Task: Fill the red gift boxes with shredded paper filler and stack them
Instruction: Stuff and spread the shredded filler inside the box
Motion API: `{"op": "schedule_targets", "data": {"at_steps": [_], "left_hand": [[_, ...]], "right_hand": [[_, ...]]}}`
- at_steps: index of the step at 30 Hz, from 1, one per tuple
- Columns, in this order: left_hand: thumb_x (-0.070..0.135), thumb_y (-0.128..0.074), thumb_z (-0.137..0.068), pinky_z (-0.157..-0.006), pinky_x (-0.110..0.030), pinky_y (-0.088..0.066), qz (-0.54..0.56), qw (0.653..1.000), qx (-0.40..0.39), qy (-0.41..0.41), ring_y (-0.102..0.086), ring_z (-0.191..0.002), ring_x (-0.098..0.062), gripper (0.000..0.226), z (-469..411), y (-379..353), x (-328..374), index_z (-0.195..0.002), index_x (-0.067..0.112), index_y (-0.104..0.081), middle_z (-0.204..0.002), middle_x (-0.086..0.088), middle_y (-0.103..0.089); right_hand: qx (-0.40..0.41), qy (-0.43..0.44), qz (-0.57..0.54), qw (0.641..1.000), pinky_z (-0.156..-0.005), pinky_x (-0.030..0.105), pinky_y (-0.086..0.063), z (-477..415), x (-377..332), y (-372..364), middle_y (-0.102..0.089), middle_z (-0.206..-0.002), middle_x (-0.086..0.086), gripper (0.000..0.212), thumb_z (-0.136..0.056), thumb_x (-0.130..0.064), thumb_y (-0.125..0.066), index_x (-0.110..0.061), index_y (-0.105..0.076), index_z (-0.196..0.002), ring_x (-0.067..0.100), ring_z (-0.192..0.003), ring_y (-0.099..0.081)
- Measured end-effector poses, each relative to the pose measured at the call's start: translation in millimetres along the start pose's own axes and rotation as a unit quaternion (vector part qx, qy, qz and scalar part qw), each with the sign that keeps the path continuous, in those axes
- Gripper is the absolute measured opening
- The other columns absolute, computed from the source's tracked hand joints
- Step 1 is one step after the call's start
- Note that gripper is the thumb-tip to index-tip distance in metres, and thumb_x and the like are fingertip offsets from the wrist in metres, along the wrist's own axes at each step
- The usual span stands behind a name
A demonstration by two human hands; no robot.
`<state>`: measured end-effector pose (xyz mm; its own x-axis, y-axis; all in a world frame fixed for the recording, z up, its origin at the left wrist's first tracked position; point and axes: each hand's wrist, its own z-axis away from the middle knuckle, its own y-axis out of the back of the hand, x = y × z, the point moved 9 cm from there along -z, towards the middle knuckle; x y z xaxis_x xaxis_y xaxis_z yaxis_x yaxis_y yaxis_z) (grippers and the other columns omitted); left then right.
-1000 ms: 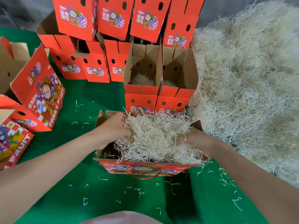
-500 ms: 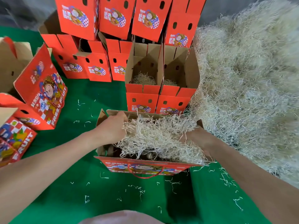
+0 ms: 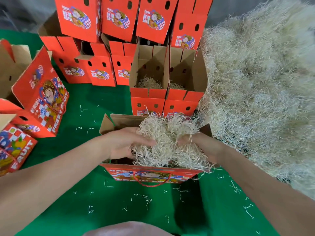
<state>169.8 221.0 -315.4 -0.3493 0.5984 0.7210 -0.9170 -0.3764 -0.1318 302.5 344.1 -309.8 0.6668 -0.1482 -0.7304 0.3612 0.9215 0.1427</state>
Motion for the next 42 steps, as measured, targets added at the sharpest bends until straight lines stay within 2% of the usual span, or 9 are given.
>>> {"op": "schedule_targets", "data": {"at_steps": [4,9,14,17,21,30,35,39,42], "left_hand": [[0.0,-0.079,-0.059,-0.107,-0.038,-0.032,-0.059,0.997,0.017,-0.038,-0.054,-0.115,-0.021,0.072,-12,-18,3,-0.125,0.011,-0.052,-0.114,-0.004,-0.066],[-0.008,-0.062,-0.078,-0.08,-0.019,-0.04,-0.141,0.985,0.08,-0.064,-0.055,-0.103,-0.012,0.052,-4,6,14,-0.118,0.023,-0.051,-0.107,0.009,-0.058],[-0.006,-0.056,-0.084,-0.106,-0.032,-0.029,-0.266,0.953,0.13,-0.06,-0.037,-0.13,-0.018,0.072,7,43,8,-0.145,0.021,-0.03,-0.152,-0.003,-0.026],[-0.012,-0.056,-0.081,-0.078,-0.017,-0.035,-0.266,0.958,0.097,-0.056,-0.05,-0.102,-0.011,0.074,9,37,8,-0.141,0.025,-0.035,-0.148,-0.004,-0.033],[0.017,-0.082,-0.059,-0.081,-0.019,-0.03,-0.043,0.999,0.029,-0.014,-0.042,-0.103,-0.01,0.063,11,16,5,-0.115,0.024,-0.055,-0.096,0.015,-0.06],[0.011,-0.068,-0.078,-0.108,-0.037,-0.018,-0.039,0.99,0.125,-0.047,-0.034,-0.127,-0.018,0.016,-7,15,6,-0.093,0.009,-0.063,-0.129,-0.004,-0.051],[0.008,-0.062,-0.073,-0.062,-0.024,-0.05,0.119,0.987,0.075,-0.084,-0.059,-0.059,-0.009,0.016,6,29,8,-0.057,0.009,-0.064,-0.069,-0.002,-0.064],[0.039,-0.066,-0.072,-0.073,-0.035,-0.054,0.119,0.992,0.039,-0.031,-0.069,-0.083,-0.013,0.034,5,22,5,-0.101,0.02,-0.064,-0.107,-0.004,-0.068],[0.023,-0.075,-0.074,-0.102,-0.034,-0.033,-0.025,0.991,0.132,-0.022,-0.043,-0.124,-0.016,0.071,-3,19,3,-0.137,0.018,-0.042,-0.141,-0.003,-0.041]], "right_hand": [[-0.01,-0.012,-0.012,1.0,-0.109,0.05,-0.016,-9,-1,-23,-0.031,-0.149,0.002,0.079,-0.055,-0.045,-0.083,-0.021,-0.053,-0.125,0.024,-0.138,-0.024],[0.075,-0.031,-0.047,0.996,-0.103,0.051,-0.028,-15,11,7,-0.038,-0.143,0.013,0.058,-0.058,-0.016,-0.077,-0.002,-0.054,-0.109,0.03,-0.131,-0.033],[0.098,-0.036,-0.048,0.993,-0.108,0.05,-0.023,-13,27,33,-0.031,-0.146,0.016,0.074,-0.064,-0.014,-0.075,0.004,-0.04,-0.126,0.033,-0.134,-0.027],[0.08,-0.037,-0.026,0.996,-0.109,0.049,-0.02,-13,26,31,-0.027,-0.149,0.014,0.085,-0.069,-0.012,-0.072,0.001,-0.026,-0.139,0.03,-0.137,-0.022],[-0.011,-0.028,-0.012,0.999,-0.111,0.049,-0.014,-6,6,3,-0.04,-0.141,-0.004,0.042,-0.06,-0.036,-0.079,-0.026,-0.061,-0.097,0.022,-0.14,-0.019],[0.002,-0.016,-0.01,1.0,-0.109,0.045,-0.021,-34,-2,-23,-0.028,-0.151,0.007,0.115,-0.053,-0.041,-0.083,-0.007,-0.023,-0.145,0.024,-0.137,-0.027],[0.028,-0.012,0.024,0.999,-0.105,0.038,-0.025,-30,11,12,-0.036,-0.145,0.008,0.089,-0.069,-0.022,-0.078,-0.004,-0.029,-0.14,0.024,-0.131,-0.034],[-0.024,0.039,0.013,0.999,-0.083,0.019,-0.036,-22,-3,-4,-0.069,-0.087,-0.024,0.042,-0.065,-0.015,-0.079,-0.028,-0.056,-0.097,-0.007,-0.093,-0.061],[-0.032,0.039,0.017,0.999,-0.1,0.03,-0.038,-26,-11,-25,-0.057,-0.128,-0.011,0.105,-0.039,-0.045,-0.088,-0.019,-0.044,-0.131,0.003,-0.121,-0.049]]}}
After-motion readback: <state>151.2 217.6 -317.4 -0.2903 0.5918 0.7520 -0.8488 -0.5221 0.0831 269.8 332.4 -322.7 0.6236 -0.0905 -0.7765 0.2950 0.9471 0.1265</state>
